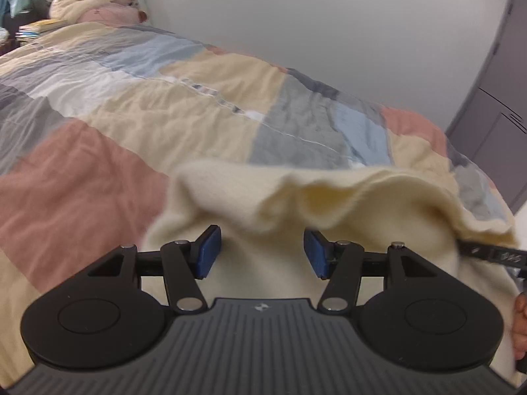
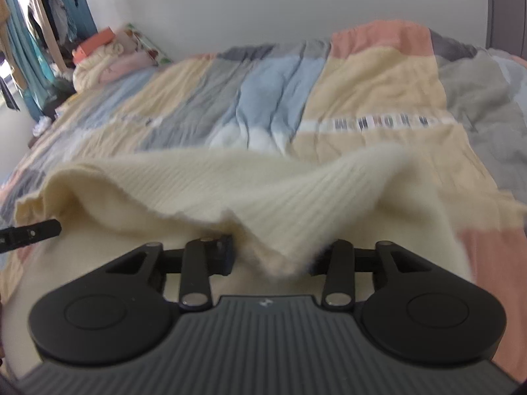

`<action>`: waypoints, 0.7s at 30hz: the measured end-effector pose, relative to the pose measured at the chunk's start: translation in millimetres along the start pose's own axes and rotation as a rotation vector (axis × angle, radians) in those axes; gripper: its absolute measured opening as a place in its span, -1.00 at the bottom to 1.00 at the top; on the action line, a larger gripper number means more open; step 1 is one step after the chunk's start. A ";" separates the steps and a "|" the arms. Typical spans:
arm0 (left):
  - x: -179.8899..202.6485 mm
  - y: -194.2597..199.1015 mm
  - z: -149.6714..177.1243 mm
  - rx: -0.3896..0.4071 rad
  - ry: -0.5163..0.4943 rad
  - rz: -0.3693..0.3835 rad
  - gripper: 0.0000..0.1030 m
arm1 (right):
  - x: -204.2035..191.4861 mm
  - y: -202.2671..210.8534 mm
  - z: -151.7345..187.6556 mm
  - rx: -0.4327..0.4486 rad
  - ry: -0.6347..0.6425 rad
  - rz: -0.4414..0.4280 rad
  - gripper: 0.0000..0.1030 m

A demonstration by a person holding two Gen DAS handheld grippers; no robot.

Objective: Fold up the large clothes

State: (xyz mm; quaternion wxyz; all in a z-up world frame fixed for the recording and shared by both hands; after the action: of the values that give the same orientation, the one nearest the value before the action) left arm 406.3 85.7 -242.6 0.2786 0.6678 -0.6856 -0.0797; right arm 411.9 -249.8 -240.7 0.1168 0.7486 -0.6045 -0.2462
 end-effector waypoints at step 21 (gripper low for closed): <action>-17.8 -12.5 13.5 -0.019 0.051 -0.059 0.24 | 27.9 -40.5 -8.7 0.020 0.017 0.076 -0.47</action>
State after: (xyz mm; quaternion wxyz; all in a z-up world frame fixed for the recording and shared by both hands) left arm 409.8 98.0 -264.8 0.2997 0.6870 -0.6575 -0.0773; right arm 454.8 -268.0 -258.8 0.1235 0.7283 -0.6338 -0.2293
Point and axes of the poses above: each gripper's, at about its wrist camera, not at the fingertips, and y roughly against the way its jaws point, x to its right, z to its underside, the point moved 9 cm from there along -y, roughly the way its jaws point, and after that the axes turned 10 degrees about x, right-handed, at the moved point
